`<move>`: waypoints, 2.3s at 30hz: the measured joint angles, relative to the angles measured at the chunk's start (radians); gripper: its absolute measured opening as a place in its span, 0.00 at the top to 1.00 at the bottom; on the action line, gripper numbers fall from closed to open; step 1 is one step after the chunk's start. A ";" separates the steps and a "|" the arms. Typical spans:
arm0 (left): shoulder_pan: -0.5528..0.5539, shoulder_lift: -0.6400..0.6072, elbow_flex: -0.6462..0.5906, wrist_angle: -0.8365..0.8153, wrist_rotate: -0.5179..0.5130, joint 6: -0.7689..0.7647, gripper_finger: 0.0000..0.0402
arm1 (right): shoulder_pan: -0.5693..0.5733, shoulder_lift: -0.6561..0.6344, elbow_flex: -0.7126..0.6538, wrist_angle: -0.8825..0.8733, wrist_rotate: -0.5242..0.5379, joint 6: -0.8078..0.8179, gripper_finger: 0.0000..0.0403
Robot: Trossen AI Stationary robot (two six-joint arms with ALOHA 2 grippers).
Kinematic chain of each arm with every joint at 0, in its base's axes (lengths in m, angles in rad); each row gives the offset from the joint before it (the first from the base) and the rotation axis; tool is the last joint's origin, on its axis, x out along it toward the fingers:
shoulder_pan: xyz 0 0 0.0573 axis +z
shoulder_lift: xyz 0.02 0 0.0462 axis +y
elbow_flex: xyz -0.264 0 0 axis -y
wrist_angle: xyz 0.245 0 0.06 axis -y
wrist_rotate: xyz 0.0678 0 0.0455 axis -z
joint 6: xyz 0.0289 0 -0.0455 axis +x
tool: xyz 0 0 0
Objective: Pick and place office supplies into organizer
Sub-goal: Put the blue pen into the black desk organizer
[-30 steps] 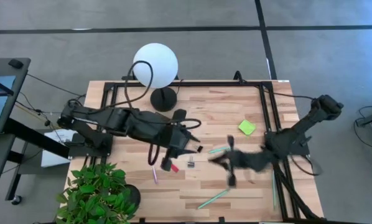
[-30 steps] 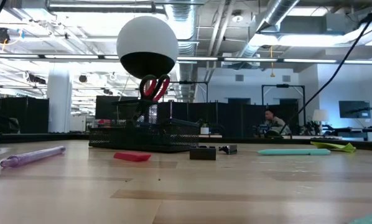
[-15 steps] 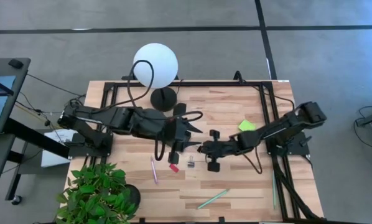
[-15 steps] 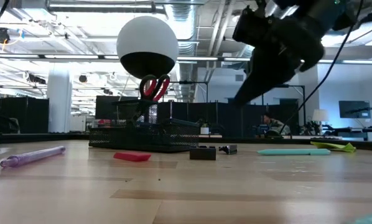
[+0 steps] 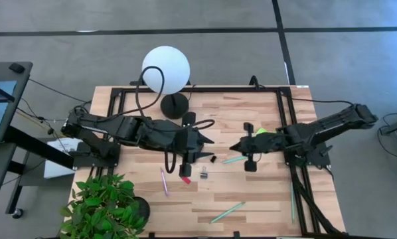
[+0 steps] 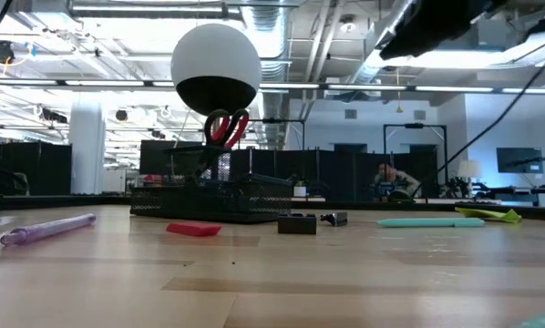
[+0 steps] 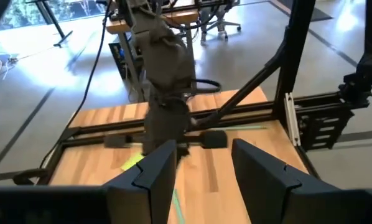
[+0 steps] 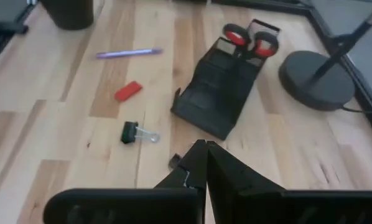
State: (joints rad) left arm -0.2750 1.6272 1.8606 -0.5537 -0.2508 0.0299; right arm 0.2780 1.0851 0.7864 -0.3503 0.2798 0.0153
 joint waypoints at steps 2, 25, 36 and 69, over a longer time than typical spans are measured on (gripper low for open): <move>-0.005 0.000 0.000 0.005 -0.008 -0.016 0.62 | -0.015 -0.046 -0.089 0.091 -0.057 -0.022 1.00; -0.033 -0.001 0.000 0.003 -0.128 0.003 0.62 | -0.084 -0.045 -0.689 0.868 -0.190 -0.024 1.00; -0.033 -0.001 0.000 0.003 -0.128 0.002 0.62 | -0.084 -0.032 -0.632 0.794 -0.183 -0.024 0.79; -0.044 -0.001 0.001 -0.032 -0.095 -0.021 0.62 | -0.204 0.807 -0.611 1.501 -0.370 -0.026 0.68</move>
State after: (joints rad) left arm -0.3194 1.6264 1.8614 -0.5861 -0.3462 0.0085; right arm 0.0738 1.8918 0.1749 1.1509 -0.0907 -0.0106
